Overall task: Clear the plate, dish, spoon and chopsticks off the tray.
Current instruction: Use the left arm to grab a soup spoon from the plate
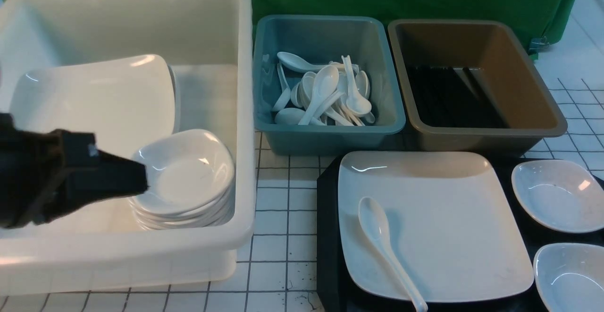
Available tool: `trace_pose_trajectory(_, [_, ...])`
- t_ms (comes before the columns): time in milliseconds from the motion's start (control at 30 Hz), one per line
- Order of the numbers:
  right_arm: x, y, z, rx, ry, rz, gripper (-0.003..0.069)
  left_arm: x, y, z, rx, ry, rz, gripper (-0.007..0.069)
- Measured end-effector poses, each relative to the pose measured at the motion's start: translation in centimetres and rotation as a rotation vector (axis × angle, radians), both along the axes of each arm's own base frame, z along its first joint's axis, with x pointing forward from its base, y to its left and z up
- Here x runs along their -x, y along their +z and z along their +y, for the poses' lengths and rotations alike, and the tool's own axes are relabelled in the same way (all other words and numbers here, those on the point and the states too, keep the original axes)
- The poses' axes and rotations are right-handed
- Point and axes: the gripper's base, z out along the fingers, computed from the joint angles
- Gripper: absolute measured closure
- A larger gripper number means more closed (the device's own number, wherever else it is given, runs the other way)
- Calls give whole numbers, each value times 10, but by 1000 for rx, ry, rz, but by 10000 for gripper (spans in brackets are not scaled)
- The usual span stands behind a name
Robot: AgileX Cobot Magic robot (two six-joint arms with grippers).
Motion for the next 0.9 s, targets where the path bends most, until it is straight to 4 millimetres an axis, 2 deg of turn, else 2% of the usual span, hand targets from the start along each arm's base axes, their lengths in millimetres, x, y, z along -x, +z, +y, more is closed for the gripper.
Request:
trace_pose_trajectory(33, [0, -1, 0, -16, -1, 17, 517, -13, -4, -8, 56, -87, 30, 603])
trace_pose_trajectory(100, [0, -2, 0, -21, -2, 32, 516, -21, -8, -13, 106, -141, 56, 603])
trace_pose_trajectory(167, [-1, -5, 0, -27, -4, 71, 516, -35, -18, -27, 191, -264, 116, 603])
trace_pose_trajectory(333, [-5, -7, 1, -24, -5, 100, 515, -42, -35, -58, 153, -340, 221, 603])
trace_pose_trajectory(367, [-7, -7, 2, -22, -5, 106, 515, -43, -41, -74, 87, -354, 264, 603])
trace_pose_trajectory(400, [-8, -7, 2, -22, -5, 108, 515, -42, -41, -79, 77, -370, 270, 603])
trace_pose_trajectory(433, [-10, -7, 2, -20, -5, 116, 515, -42, -45, -97, -7, -396, 294, 603])
trace_pose_trajectory(533, [-14, -7, 3, -17, -5, 130, 514, -44, -48, -131, -181, -410, 322, 603])
trace_pose_trajectory(567, [-14, -7, 3, -17, -5, 131, 513, -46, -47, -132, -201, -397, 318, 603])
trace_pose_trajectory(633, [-16, -8, 4, -15, -6, 140, 513, -52, -54, -164, -353, -384, 321, 603])
trace_pose_trajectory(700, [-17, -8, 4, -14, -6, 145, 513, -55, -56, -178, -392, -389, 313, 602])
trace_pose_trajectory(733, [-18, -8, 4, -13, -6, 148, 513, -61, -60, -203, -423, -405, 306, 596])
trace_pose_trajectory(767, [-18, -8, 4, -13, -6, 148, 513, -62, -60, -206, -422, -402, 307, 593])
trace_pose_trajectory(800, [-18, -8, 4, -13, -6, 148, 513, -69, -66, -231, -419, -405, 331, 575])
trace_pose_trajectory(833, [-18, -8, 4, -13, -6, 148, 513, -72, -69, -240, -419, -409, 342, 564])
trace_pose_trajectory(867, [-18, -8, 4, -13, -6, 148, 513, -73, -69, -242, -418, -406, 347, 561])
trace_pose_trajectory(900, [-18, -8, 4, -13, -6, 148, 511, -77, -74, -257, -414, -406, 371, 529])
